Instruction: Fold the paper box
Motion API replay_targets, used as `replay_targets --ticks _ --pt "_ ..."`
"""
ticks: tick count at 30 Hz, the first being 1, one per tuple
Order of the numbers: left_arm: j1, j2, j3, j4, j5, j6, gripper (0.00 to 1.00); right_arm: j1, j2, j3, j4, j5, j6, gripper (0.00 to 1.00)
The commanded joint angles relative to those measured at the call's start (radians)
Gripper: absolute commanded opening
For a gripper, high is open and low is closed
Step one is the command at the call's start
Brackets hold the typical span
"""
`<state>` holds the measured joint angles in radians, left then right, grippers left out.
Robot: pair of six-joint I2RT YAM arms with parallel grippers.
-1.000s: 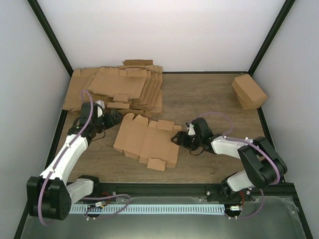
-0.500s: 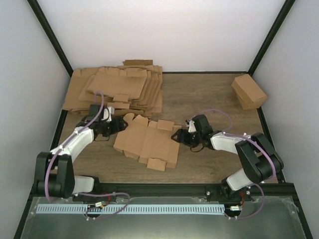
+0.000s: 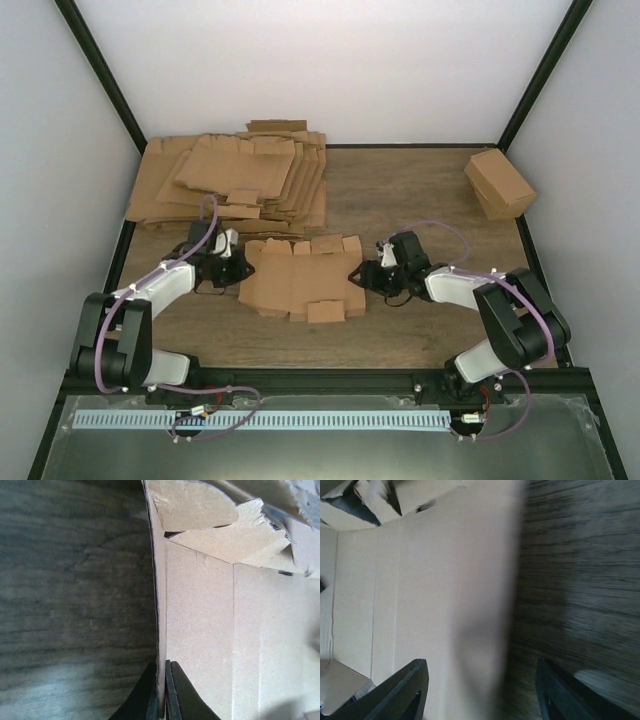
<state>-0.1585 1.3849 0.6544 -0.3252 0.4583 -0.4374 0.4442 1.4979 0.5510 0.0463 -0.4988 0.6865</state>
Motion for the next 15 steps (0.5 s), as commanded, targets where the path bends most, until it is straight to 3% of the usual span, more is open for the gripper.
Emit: replay_targets --ticks 1,8,15 --pt "-0.022 -0.047 -0.057 0.083 0.021 -0.079 0.04 -0.029 -0.042 -0.023 -0.075 0.027 -0.036 0.62" --pt "-0.098 -0.168 -0.17 0.186 -0.009 -0.252 0.04 -0.067 -0.155 -0.031 -0.18 0.107 -0.077 0.7" --pt "-0.143 -0.31 -0.235 0.178 -0.066 -0.362 0.04 -0.072 -0.244 -0.038 -0.257 0.158 -0.099 0.77"
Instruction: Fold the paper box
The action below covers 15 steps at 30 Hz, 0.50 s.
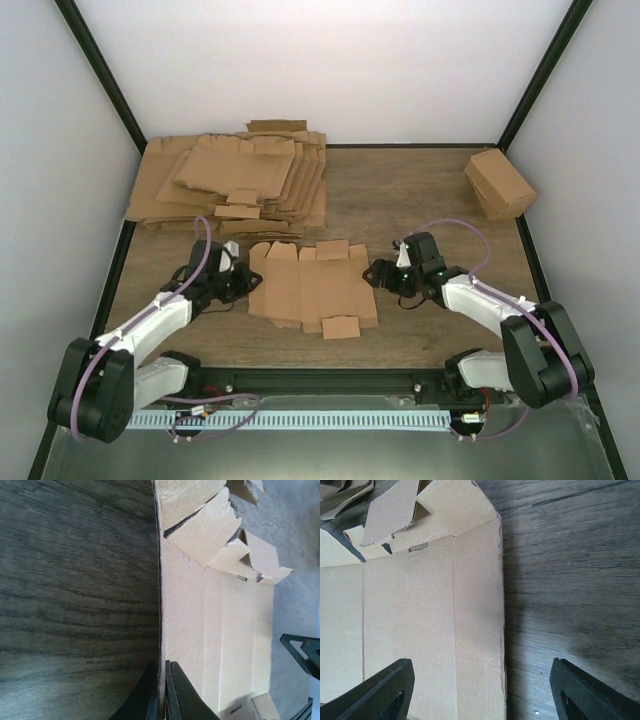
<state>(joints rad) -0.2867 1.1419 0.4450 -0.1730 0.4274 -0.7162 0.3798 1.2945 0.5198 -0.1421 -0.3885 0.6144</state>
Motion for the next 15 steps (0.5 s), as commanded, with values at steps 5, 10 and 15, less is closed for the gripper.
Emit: replay_targets --ticks 5,10,15 --pt "-0.02 -0.121 -0.043 -0.01 -0.056 -0.095 0.04 -0.008 -0.074 -0.029 -0.077 0.037 -0.02 0.79" --pt "-0.028 -0.132 -0.047 -0.031 -0.059 -0.111 0.04 -0.008 -0.101 -0.049 -0.078 0.033 -0.019 0.81" --pt "-0.052 -0.197 -0.072 -0.046 -0.095 -0.187 0.04 -0.009 -0.121 -0.049 -0.086 0.038 -0.018 0.83"
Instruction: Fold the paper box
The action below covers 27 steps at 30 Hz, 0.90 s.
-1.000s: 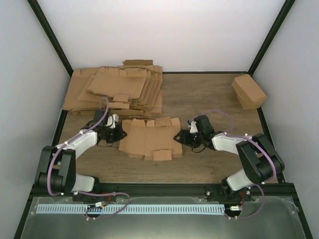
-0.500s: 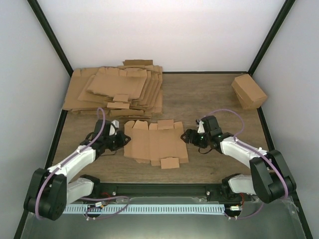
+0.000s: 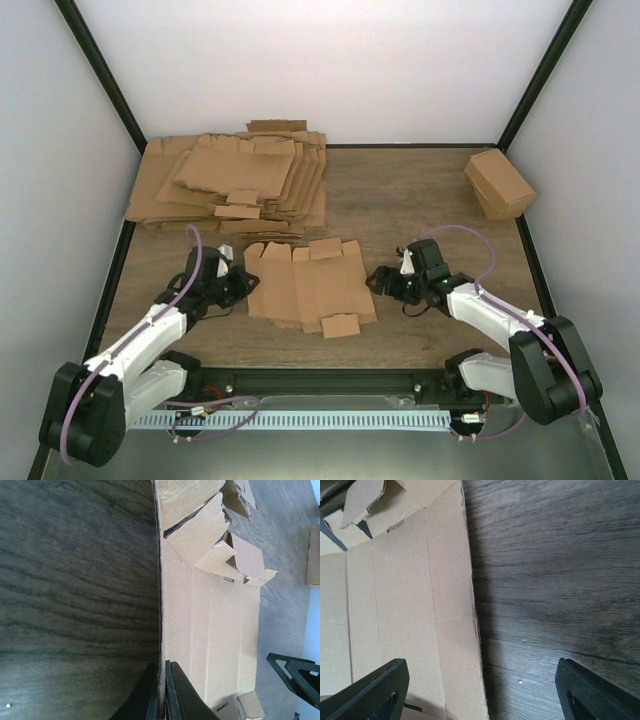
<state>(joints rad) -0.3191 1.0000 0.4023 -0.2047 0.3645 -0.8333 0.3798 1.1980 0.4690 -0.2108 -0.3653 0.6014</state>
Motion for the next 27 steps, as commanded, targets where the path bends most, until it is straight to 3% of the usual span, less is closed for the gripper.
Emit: replay_targets --ticks 1,8,10,11,13,14,16,20,27 --pt "-0.029 -0.079 -0.044 -0.014 -0.045 -0.096 0.04 -0.009 -0.027 0.004 -0.022 0.016 -0.003 0.85" --pt "-0.154 -0.257 -0.152 0.028 -0.155 -0.305 0.05 -0.009 -0.069 0.026 -0.052 0.062 0.009 0.9" --pt "-0.19 -0.275 -0.154 0.019 -0.186 -0.326 0.13 -0.008 -0.072 0.037 -0.06 0.076 0.008 0.9" --pt "-0.202 -0.277 -0.148 0.017 -0.197 -0.326 0.27 -0.008 -0.073 0.04 -0.062 0.083 0.009 0.91" --pt "-0.22 -0.262 -0.109 -0.024 -0.233 -0.287 0.67 -0.008 -0.075 0.046 -0.069 0.092 0.01 0.92" --pt "-0.223 -0.248 -0.046 -0.085 -0.267 -0.248 0.81 -0.007 -0.078 0.046 -0.072 0.096 0.012 0.92" --pt "-0.225 -0.205 0.064 -0.211 -0.35 -0.154 0.98 -0.008 -0.086 0.044 -0.081 0.097 0.015 0.93" --pt "-0.225 -0.15 0.227 -0.324 -0.449 -0.004 1.0 -0.009 -0.117 0.039 -0.104 0.098 0.035 0.94" --pt "-0.238 -0.005 0.378 -0.288 -0.358 0.279 0.98 -0.008 -0.179 0.055 -0.197 0.104 0.068 0.93"
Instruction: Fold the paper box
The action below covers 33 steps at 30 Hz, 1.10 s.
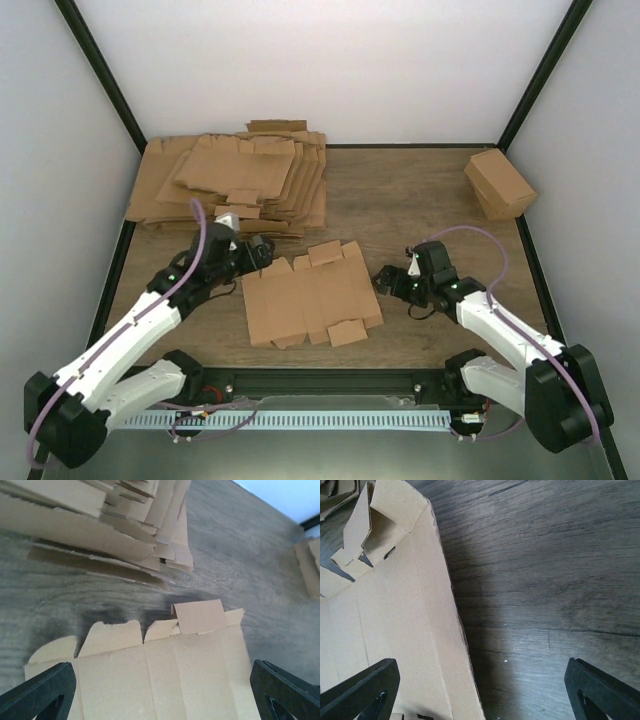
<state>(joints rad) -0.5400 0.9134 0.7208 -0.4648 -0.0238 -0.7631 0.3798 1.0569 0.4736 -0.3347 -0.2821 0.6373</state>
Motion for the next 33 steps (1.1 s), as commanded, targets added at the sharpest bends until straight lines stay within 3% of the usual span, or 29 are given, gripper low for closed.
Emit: replay_targets --ticks 1,9,15,21,26,33 --pt "-0.03 0.115 0.077 -0.016 0.039 0.245 0.96 -0.008 -0.046 0.047 -0.082 0.02 0.041 0.93" --pt "-0.152 0.348 0.223 0.01 -0.008 0.565 0.95 -0.008 -0.112 0.012 -0.113 -0.005 0.069 0.93" --pt "-0.256 0.403 0.225 0.059 -0.032 0.82 1.0 -0.008 -0.162 -0.015 -0.11 -0.019 0.073 0.93" --pt "-0.26 0.484 0.272 0.026 -0.072 0.923 1.0 -0.009 -0.157 -0.028 -0.112 -0.036 0.065 0.93" --pt "-0.261 0.623 0.377 -0.071 -0.111 0.992 0.89 -0.008 -0.168 -0.037 -0.107 -0.04 0.065 0.93" --pt "-0.292 0.755 0.446 -0.006 -0.156 1.065 0.88 -0.009 -0.159 -0.031 -0.099 -0.047 0.067 0.93"
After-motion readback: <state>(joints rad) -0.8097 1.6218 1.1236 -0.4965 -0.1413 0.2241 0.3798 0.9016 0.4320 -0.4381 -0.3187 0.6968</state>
